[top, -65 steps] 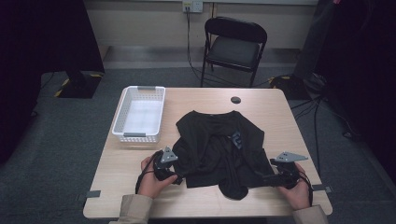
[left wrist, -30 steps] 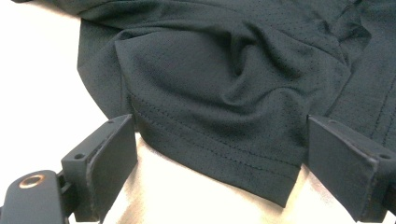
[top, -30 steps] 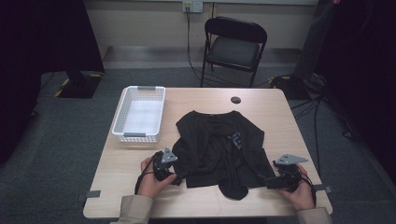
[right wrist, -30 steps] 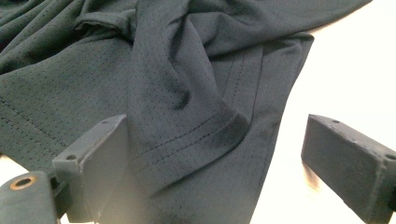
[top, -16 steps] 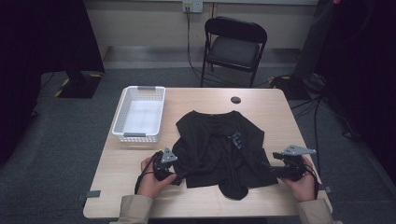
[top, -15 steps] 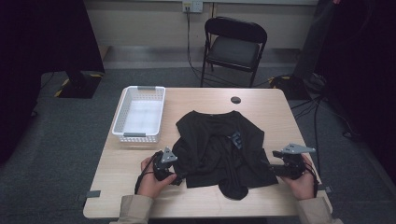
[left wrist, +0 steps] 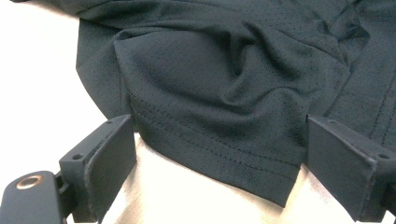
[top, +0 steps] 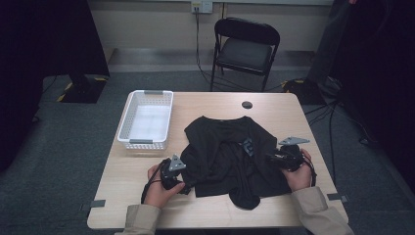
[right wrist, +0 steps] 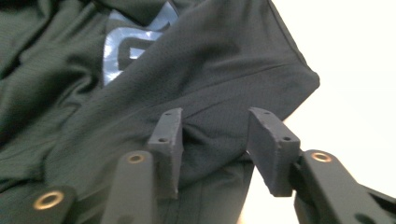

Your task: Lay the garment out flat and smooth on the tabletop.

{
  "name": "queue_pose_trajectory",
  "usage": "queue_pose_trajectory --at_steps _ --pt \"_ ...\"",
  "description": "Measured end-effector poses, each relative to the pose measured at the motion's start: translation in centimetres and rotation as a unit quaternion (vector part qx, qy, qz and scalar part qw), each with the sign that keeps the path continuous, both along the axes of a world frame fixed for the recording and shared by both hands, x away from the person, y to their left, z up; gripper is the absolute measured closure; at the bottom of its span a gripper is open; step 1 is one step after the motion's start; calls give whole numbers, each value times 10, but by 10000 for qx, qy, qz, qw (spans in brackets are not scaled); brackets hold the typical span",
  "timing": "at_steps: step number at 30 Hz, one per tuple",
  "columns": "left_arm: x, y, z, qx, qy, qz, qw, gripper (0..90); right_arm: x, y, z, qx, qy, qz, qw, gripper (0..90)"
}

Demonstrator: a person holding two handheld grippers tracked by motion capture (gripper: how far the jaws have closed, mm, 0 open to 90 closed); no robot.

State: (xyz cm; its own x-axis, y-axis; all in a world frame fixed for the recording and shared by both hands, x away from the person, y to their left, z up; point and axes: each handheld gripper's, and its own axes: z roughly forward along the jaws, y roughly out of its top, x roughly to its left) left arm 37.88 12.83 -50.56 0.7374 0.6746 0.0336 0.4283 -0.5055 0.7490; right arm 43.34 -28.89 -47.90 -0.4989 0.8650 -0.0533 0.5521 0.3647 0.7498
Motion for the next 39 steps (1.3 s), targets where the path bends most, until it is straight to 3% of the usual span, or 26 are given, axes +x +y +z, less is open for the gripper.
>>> queue_pose_trajectory --at_steps 4,7,8,11,14,17,19,24,26,28,30,32,34,36,39 --pt "0 0 0 -1 0 1 10000 107 5 4 -3 -79 66 75 9999 605" --pt "0 0 0 0 0 0 10000 107 8 10 -6 -172 212 285 9992 741" --pt "0 0 0 -2 -1 1 10000 107 9 11 -6 -134 268 346 9990 824" --pt "0 0 0 -1 0 2 10000 107 11 13 -2 -126 403 412 9983 883" --pt "0 0 0 0 0 1 10000 107 11 15 4 -102 329 463 9983 885" --pt "0 0 0 1 0 0 10000 107 8 24 27 -22 32 595 9982 885" --pt "0 0 0 1 1 0 10000 107 7 27 33 -10 -33 650 9979 885" --pt "0 0 0 1 0 -1 10000 107 6 59 53 -118 -261 1040 9942 885" --pt "0 0 0 0 0 -5 10000 107 8 85 52 -79 -238 1356 9904 881" --pt "0 0 0 0 0 -7 10000 107 9 102 45 28 -158 1593 9871 792" --pt "0 0 0 -2 0 -4 10000 107 6 116 39 -52 -160 1706 9852 679" --pt "0 0 0 1 -2 -7 10000 107 2 119 37 -130 -195 1781 9837 660" --pt "0 0 0 3 -4 -7 10000 107 0 113 40 -154 -274 1686 9852 621" --pt "0 0 0 3 -2 -6 10000 107 -1 99 44 -172 -383 1442 9887 612" --pt "0 0 0 -4 4 -6 10000 107 -1 74 50 -19 -488 1060 9932 564"
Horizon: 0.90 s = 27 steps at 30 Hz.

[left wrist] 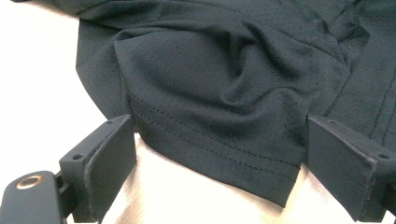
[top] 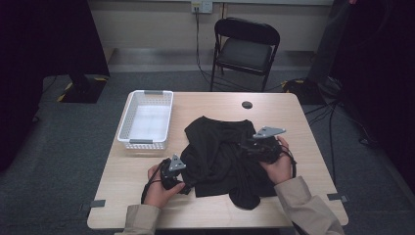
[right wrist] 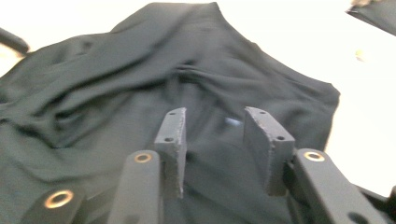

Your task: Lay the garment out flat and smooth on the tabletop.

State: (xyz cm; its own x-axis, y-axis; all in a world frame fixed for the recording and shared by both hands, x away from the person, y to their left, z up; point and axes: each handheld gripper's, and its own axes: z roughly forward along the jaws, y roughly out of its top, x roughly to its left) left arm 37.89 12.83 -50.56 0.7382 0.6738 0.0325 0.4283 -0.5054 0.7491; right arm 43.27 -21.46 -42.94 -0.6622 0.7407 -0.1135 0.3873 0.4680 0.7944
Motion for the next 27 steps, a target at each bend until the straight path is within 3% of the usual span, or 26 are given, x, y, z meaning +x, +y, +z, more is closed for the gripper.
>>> queue_pose_trajectory --at_steps 2,6,14,16,20,22,27 --pt "0 0 0 0 -1 -1 10000 107 2 -17 1 122 -13 -287 9995 563" --pt "0 0 0 1 -1 -1 10000 107 7 -39 -11 181 278 -563 9979 548" --pt "0 0 0 1 0 -1 10000 107 19 -46 -52 42 710 -774 9945 564" --pt "0 0 0 -2 0 0 10000 107 22 -46 -56 57 749 -762 9943 636" --pt "0 0 0 -1 0 -3 10000 107 26 -45 -56 -32 805 -613 9949 852" --pt "0 0 0 -1 0 -2 10000 107 28 -45 -52 1 783 -657 9948 869" --pt "0 0 0 -3 -1 -3 10000 107 27 -40 -30 26 483 -615 9969 871"
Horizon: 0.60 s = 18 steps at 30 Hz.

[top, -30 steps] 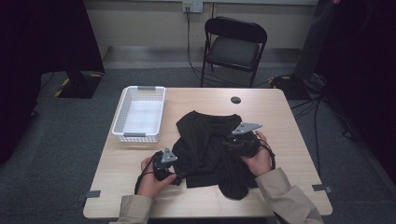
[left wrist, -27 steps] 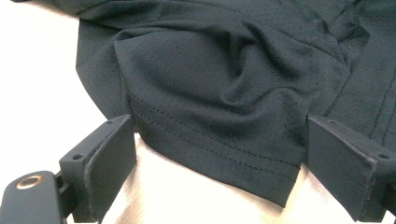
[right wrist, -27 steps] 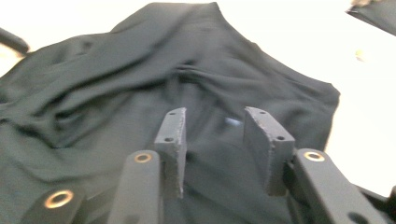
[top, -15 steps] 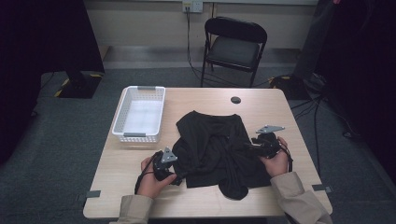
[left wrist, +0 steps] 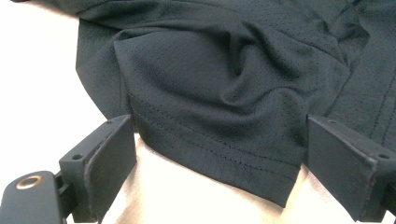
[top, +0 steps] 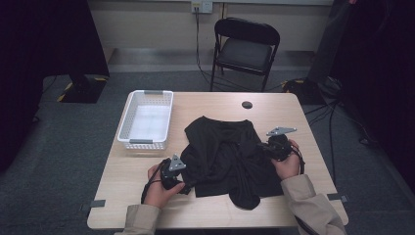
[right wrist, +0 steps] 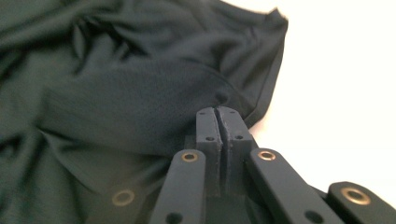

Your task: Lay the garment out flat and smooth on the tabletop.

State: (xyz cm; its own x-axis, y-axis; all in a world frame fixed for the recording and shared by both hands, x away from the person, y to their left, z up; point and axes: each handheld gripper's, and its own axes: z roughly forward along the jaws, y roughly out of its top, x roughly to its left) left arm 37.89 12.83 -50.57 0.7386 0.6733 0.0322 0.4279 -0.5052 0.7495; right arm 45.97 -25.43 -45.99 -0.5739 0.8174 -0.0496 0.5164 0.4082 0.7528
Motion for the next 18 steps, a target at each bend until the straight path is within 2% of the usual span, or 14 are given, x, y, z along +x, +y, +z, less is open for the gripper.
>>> queue_pose_trajectory --at_steps 6,9,12,14,16,18 --pt "0 0 0 3 -1 -2 10000 107 -5 25 26 85 -311 329 9989 872" --pt "0 0 0 4 0 0 10000 107 -4 46 30 27 -369 600 9975 870" --pt "0 0 0 6 -2 -1 10000 107 -1 65 28 -44 -323 820 9961 856" --pt "0 0 0 5 -2 -1 10000 107 -1 75 24 25 -219 975 9950 783" --pt "0 0 0 10 -6 -3 10000 107 -4 81 21 -90 -283 1044 9941 689" --pt "0 0 0 12 -3 -7 10000 107 -7 81 21 -145 -333 1041 9939 651"
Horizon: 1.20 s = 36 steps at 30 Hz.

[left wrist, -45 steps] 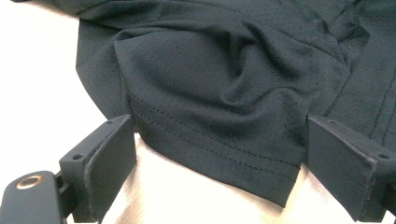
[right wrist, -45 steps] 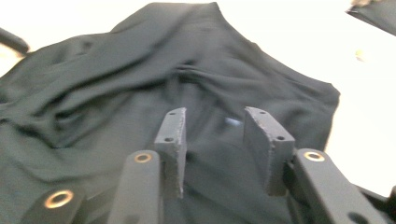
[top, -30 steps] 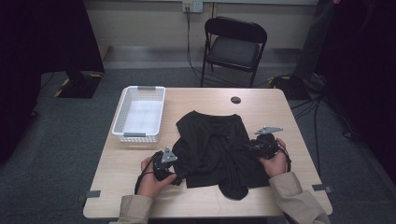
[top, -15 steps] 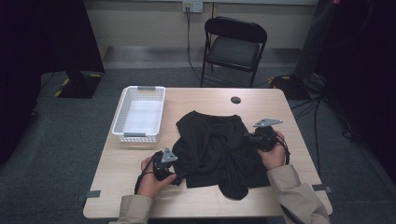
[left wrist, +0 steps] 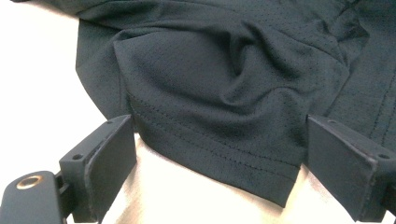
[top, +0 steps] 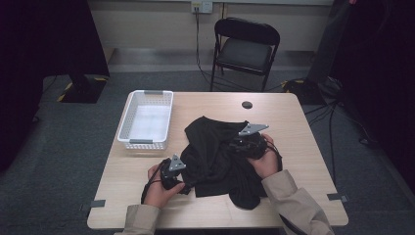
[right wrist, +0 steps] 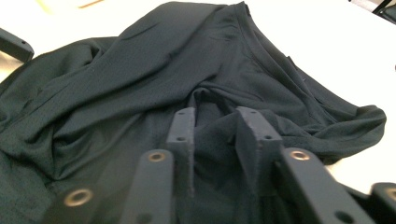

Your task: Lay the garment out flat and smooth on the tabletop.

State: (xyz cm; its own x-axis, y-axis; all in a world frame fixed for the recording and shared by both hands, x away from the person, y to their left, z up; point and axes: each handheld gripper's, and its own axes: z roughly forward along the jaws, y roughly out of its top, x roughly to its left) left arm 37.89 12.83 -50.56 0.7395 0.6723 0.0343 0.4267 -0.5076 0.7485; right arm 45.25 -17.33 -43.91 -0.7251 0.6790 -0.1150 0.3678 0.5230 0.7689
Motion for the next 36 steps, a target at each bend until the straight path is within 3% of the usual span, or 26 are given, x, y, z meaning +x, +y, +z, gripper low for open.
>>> queue_pose_trajectory --at_steps 7,13,24,27,31,36 --pt "0 0 0 -8 1 1 10000 107 -4 -33 8 225 -42 -390 9990 622" --pt "0 0 0 -9 2 2 10000 107 -1 -56 0 331 114 -609 9975 639" --pt "0 0 0 -9 1 1 10000 107 5 -41 -19 170 277 -454 9984 788" --pt "0 0 0 -10 1 1 10000 107 6 -37 -21 160 372 -369 9985 871" --pt "0 0 0 -8 0 1 10000 107 6 -38 -20 173 374 -335 9986 893" --pt "0 0 0 -10 1 1 10000 107 -1 -53 -10 298 262 -421 9983 894"
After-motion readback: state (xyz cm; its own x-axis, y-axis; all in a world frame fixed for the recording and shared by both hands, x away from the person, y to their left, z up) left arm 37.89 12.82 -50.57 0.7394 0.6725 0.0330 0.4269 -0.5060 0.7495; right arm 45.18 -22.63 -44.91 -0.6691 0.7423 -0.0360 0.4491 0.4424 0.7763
